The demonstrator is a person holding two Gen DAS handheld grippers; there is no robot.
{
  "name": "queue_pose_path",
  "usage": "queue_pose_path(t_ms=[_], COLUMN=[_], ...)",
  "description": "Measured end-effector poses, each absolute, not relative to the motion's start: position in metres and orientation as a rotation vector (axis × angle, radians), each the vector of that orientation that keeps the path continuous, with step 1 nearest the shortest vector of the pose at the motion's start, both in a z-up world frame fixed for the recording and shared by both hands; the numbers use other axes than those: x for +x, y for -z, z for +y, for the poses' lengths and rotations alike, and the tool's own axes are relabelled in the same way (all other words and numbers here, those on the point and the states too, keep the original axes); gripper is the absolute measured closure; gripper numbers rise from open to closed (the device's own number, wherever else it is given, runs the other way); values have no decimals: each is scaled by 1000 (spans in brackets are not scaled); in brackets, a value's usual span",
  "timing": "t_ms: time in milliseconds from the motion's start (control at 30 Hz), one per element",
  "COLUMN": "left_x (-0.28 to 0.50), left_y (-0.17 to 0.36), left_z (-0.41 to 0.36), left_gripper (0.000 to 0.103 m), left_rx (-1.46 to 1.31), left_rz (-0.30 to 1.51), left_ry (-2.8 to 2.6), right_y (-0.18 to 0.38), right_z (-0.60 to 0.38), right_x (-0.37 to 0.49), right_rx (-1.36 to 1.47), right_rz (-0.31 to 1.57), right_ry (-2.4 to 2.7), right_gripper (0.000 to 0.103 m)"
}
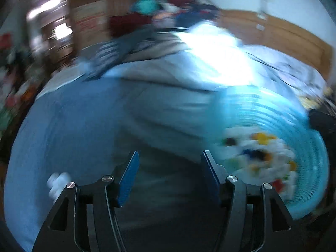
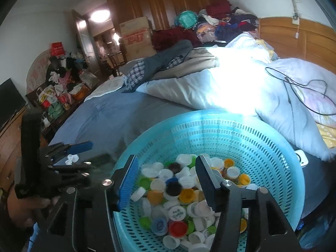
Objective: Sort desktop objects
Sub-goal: 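Carry the white lid and small cap over the basket and open both tools, then grasp a red-printed white cap with the left tool while the right tool grasps a QR-printed cap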
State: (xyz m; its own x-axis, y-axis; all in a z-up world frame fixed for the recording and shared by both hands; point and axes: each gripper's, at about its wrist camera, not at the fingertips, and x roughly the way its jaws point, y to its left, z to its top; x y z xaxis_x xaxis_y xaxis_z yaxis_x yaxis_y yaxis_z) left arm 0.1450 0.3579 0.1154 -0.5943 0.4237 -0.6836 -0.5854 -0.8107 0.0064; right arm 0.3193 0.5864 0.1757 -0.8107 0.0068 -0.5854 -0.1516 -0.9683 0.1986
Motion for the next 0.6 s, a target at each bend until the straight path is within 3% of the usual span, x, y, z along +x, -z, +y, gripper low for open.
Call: queue_pose_path(t_ms=[100,267,400,600], left_x=[124,95,86,73], left_y=[-90,-40,-19,-8], left_z=[279,196,182,184], left_gripper=[48,48,48,48], left_rx=[-1033,-1257,-1314,-1310], left_rz=[186,37,-17,-51], left_ry=[-2529,-2636,-2596,-2597], right_y=[-176,-175,-171,-162], right_z=[569,533,505,492], right_x=[319,314,306,295], right_rx=[-925,-894,-914,-980], right_rz=[330,224,108,113], right_ry=[-2928,-2979,-2981,-2991], right_gripper=[35,15,12,12])
